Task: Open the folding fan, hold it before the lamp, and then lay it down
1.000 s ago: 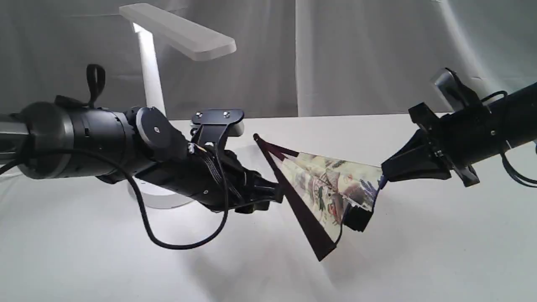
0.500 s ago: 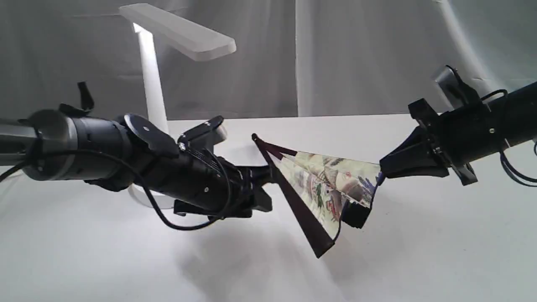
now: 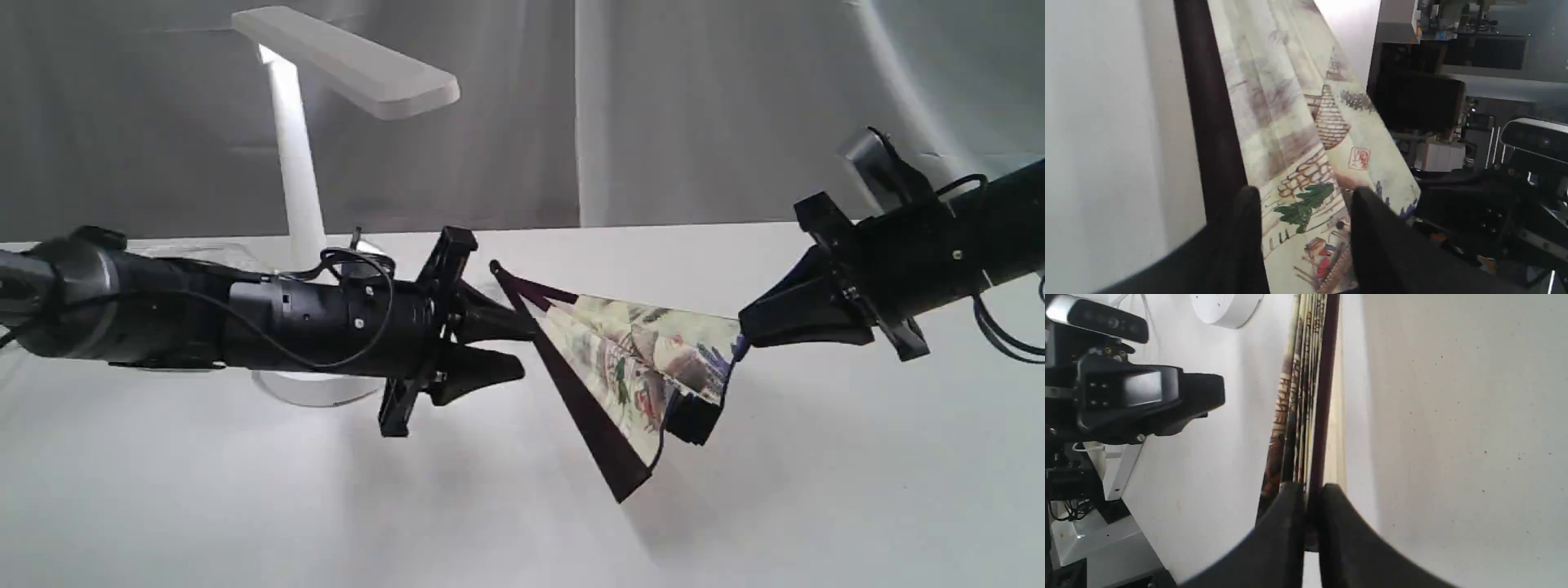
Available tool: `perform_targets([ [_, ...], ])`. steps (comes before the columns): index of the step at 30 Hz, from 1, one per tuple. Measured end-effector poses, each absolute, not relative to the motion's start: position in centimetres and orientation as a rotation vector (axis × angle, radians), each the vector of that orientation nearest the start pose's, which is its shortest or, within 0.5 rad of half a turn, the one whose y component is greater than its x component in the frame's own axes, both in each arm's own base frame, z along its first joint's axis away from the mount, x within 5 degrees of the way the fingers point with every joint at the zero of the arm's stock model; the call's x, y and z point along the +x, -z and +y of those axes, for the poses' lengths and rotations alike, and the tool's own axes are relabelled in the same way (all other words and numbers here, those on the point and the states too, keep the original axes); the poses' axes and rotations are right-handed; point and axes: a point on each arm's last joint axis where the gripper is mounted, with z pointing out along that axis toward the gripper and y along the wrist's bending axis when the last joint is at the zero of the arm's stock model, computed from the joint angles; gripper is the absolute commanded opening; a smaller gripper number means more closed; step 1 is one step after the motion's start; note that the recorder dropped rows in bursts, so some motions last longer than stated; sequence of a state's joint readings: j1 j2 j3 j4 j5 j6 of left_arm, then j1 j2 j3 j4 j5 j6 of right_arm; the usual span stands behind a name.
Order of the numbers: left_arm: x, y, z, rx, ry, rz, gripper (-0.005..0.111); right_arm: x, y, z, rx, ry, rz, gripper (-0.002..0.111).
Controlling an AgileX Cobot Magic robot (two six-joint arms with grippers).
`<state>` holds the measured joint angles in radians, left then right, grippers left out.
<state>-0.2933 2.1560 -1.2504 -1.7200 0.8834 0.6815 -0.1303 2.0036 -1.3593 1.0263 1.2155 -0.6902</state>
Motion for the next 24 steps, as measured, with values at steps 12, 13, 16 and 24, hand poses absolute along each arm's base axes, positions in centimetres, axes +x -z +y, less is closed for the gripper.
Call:
perform_targets([
  [12, 38.7, -12.0, -18.7, -0.394, 1.6, 2.473, 0.037, 38.8, -19.5, 2.3, -0.096, -1.301, 2.646, 0.0],
  [13, 38.7, -12.0, -18.7, -0.398, 1.589, 2.472, 0.037, 38.8, -19.5, 2.3, -0.096, -1.301, 2.646, 0.0],
  [16, 38.8, -11.9, -18.6, -0.396, 1.573, 2.47, 0.037, 38.8, -19.5, 2.3, -0.099, -1.301, 2.645, 0.0],
  [24, 38.4, -11.5, -18.6, -0.272, 1.513, 2.524, 0.037, 38.1, -18.3, 1.8, -0.185, -1.199, 2.747, 0.0],
])
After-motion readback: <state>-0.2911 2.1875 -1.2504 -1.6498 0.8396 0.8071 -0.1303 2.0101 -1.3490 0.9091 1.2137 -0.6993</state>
